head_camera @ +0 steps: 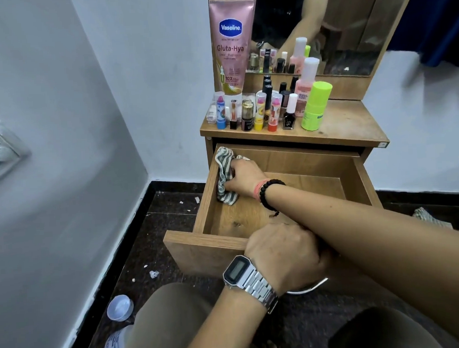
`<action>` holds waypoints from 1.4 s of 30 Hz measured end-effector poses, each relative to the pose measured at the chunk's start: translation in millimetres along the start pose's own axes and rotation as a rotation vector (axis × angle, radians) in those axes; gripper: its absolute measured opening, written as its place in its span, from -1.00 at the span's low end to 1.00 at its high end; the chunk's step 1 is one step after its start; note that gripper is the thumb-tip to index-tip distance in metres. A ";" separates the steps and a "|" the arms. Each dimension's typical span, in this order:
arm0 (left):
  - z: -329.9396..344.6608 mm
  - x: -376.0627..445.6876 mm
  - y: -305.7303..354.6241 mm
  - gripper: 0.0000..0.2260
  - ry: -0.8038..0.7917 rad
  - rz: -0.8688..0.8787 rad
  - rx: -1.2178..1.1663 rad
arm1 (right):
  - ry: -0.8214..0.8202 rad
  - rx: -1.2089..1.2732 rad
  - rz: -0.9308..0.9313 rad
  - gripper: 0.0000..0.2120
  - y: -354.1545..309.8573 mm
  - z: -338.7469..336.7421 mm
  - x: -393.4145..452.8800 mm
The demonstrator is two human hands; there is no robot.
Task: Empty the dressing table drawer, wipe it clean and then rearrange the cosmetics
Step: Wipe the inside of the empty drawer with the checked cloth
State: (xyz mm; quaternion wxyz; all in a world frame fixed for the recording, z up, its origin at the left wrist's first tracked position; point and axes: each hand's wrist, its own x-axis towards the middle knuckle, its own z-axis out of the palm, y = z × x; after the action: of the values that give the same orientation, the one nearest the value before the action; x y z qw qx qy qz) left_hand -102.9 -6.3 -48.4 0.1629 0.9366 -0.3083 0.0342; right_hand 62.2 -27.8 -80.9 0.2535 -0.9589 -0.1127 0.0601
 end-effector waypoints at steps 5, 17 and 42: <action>0.9 2.0 3.6 -0.55 -0.052 0.026 -0.002 | -0.082 0.087 -0.070 -0.85 13.0 -5.9 -8.6; 4.3 0.2 0.8 -0.49 -0.006 0.053 0.051 | -0.578 0.006 -0.455 -0.87 10.4 -19.6 -70.3; 2.3 -3.1 -1.7 -0.41 -0.011 0.059 0.097 | -0.461 -0.321 -0.280 -0.43 53.2 -36.1 -58.7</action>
State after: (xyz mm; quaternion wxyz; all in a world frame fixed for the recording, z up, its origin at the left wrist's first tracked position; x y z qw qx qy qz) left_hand -104.5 -4.0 -51.6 0.1147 0.9340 -0.3349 0.0488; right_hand 21.5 -104.3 -72.9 0.0723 -0.9230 -0.3060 0.2218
